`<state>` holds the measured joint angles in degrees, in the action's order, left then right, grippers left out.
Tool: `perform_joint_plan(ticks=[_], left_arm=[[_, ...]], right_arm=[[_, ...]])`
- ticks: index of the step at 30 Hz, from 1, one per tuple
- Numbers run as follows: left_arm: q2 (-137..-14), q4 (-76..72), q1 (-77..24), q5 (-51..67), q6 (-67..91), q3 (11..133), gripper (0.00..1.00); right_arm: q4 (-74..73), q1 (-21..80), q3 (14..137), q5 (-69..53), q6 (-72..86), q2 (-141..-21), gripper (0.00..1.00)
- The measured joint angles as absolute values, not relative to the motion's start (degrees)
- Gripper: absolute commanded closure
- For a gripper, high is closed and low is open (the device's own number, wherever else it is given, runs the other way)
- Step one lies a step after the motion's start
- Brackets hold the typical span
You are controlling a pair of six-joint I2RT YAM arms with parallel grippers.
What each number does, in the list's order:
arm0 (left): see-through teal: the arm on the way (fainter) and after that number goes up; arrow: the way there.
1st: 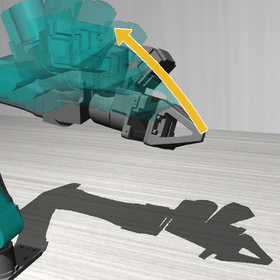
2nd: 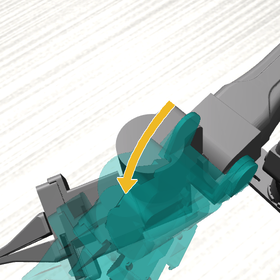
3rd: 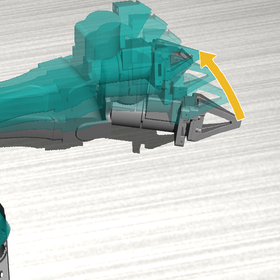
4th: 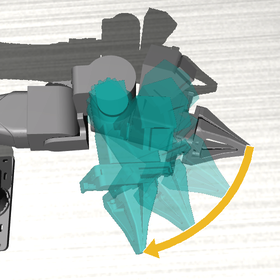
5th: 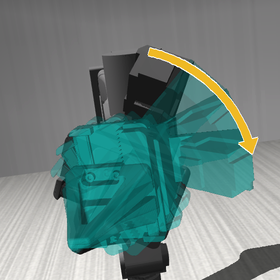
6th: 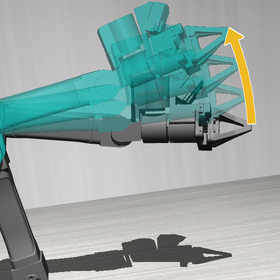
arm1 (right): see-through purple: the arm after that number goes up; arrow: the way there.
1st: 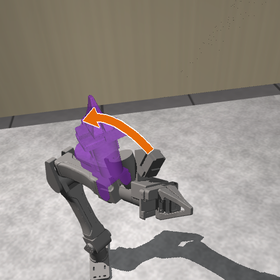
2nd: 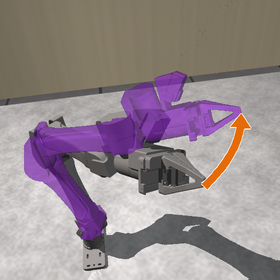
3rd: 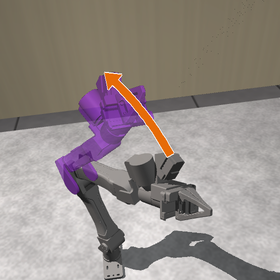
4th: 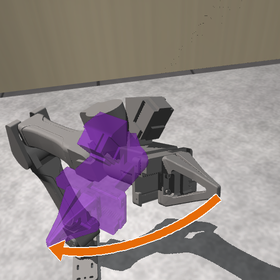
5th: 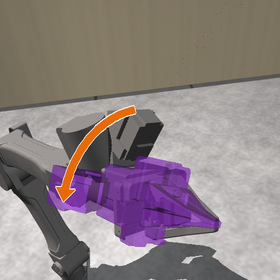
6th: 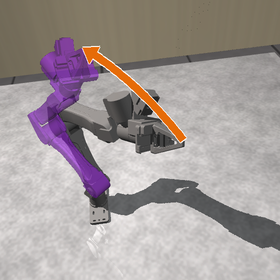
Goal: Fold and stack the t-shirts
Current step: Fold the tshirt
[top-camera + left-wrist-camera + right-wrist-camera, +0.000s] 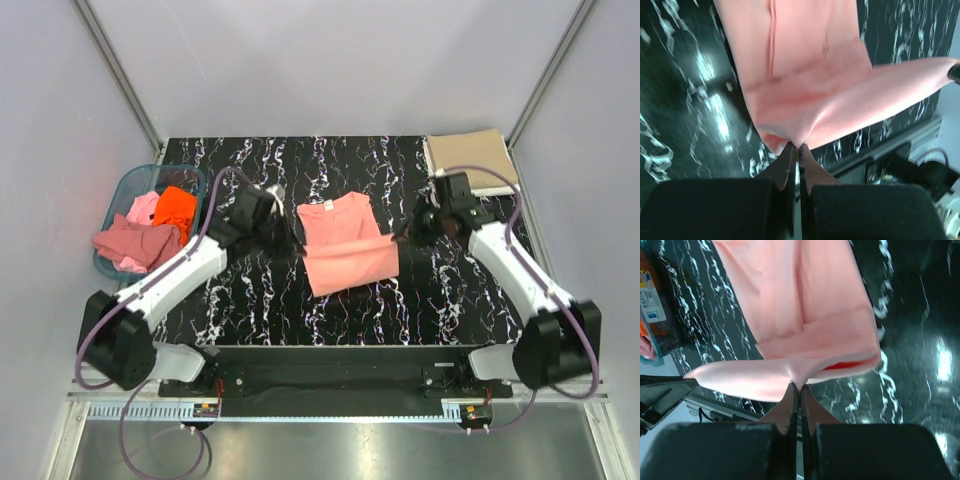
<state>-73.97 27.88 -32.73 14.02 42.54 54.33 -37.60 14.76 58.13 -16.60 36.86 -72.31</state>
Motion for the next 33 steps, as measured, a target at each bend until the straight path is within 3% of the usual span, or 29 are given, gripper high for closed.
perform_joint_plan(ticks=[9,20,21,23,26,33], left_arm=[[-91.8,30.3,-20.1,18.4,36.4,74.1,1.00],[-125.8,29.6,-12.9,25.8,30.9,105.5,1.00],[-128.9,29.4,-12.6,26.6,30.6,108.3,0.95],[-134.5,29.7,-11.8,28.3,30.0,113.6,0.77],[-141.1,29.6,-10.6,30.3,30.3,119.9,0.69],[-142.3,29.5,-6.9,31.0,28.9,121.0,0.67]], right_arm=[[-35.2,14.4,87.4,-21.2,30.6,-102.2,0.99],[-34.6,12.1,117.1,-25.3,28.6,-131.4,0.92],[-34.3,11.8,119.5,-25.4,28.8,-134.6,0.92],[-34.7,10.9,123.1,-25.5,29.1,-139.2,0.77],[-35.2,10.0,129.7,-26.3,29.5,-146.8,0.60],[-35.8,7.9,132.7,-28.2,28.0,-149.0,0.44]])
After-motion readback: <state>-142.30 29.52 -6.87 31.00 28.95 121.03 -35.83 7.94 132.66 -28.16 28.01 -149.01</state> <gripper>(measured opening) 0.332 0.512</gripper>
